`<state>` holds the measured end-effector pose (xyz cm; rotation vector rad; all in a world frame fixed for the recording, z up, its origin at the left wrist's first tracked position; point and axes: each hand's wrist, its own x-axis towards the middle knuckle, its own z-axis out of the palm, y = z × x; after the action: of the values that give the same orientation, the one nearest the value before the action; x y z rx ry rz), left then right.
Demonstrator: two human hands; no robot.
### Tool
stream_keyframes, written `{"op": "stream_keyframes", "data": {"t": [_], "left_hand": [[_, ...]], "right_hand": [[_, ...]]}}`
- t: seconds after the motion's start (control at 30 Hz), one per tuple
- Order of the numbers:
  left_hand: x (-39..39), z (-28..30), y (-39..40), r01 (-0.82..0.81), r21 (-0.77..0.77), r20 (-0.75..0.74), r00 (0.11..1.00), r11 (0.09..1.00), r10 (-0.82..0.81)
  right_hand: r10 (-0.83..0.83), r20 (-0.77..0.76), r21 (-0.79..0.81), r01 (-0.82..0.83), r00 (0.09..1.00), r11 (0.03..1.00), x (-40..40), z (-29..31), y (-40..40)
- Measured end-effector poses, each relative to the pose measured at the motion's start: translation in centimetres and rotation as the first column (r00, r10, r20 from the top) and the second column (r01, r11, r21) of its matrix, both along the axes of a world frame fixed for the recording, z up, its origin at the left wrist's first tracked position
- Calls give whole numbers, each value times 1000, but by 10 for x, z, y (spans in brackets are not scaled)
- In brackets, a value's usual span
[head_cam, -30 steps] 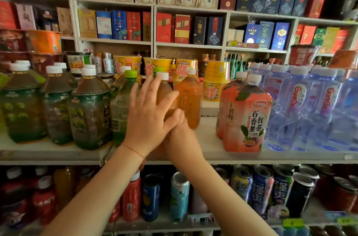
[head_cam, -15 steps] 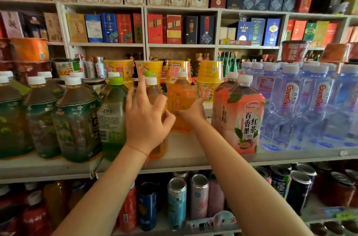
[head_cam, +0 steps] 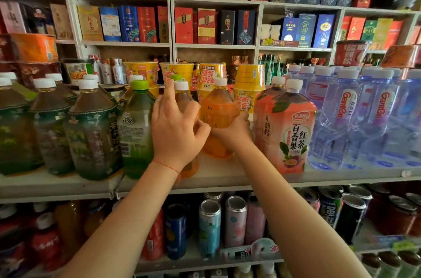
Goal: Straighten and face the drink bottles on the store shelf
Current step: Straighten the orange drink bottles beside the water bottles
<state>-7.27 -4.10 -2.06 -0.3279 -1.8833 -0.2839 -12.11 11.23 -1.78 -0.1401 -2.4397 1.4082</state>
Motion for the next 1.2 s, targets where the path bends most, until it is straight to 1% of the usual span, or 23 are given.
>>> {"op": "stream_keyframes", "data": {"t": [0.1,0.23,0.3,0.4,0.43,0.53,0.63,0.7,0.83,0.97,1.1,1.17,1.2], "left_hand": [[4,1,0,18,26,58,998,999,-19],[8,3,0,29,39,116,993,999,-33],[8,3,-1,29,38,142,989,999,-34],[10,3,0,27,36,178,983,999,-33],[10,3,1,23,40,193,981,999,-30],[11,2,4,12,36,207,978,999,-19],[13,2,5,-1,35,216,976,999,-7],[14,3,4,-2,29,228,974,1000,-4],[16,5,2,-36,-15,261,965,999,39],[20,8,4,-46,-9,290,956,999,47],[21,9,4,-49,3,309,950,999,46],[23,9,6,-54,11,329,943,998,47],[24,10,7,-55,14,338,940,998,47]], "right_hand": [[82,14,-128,-79,997,989,12,-3,8],[167,8,-297,-158,986,942,21,-7,10],[160,-27,-318,-160,987,935,23,-11,10],[51,-84,-237,-70,995,969,24,-13,11],[39,-81,-211,-55,996,976,26,-12,9],[38,5,-96,-37,999,995,33,-14,-4],[-13,21,41,12,1000,999,34,-16,-11],[-22,42,86,18,999,996,31,-14,-11],[2,93,98,-11,996,995,27,-16,-11],[35,114,86,-45,993,995,28,-13,-8],[66,171,152,-92,983,984,34,-5,0],[80,171,131,-103,982,986,40,-3,0],[76,145,116,-93,987,989,44,-3,-2]]}}
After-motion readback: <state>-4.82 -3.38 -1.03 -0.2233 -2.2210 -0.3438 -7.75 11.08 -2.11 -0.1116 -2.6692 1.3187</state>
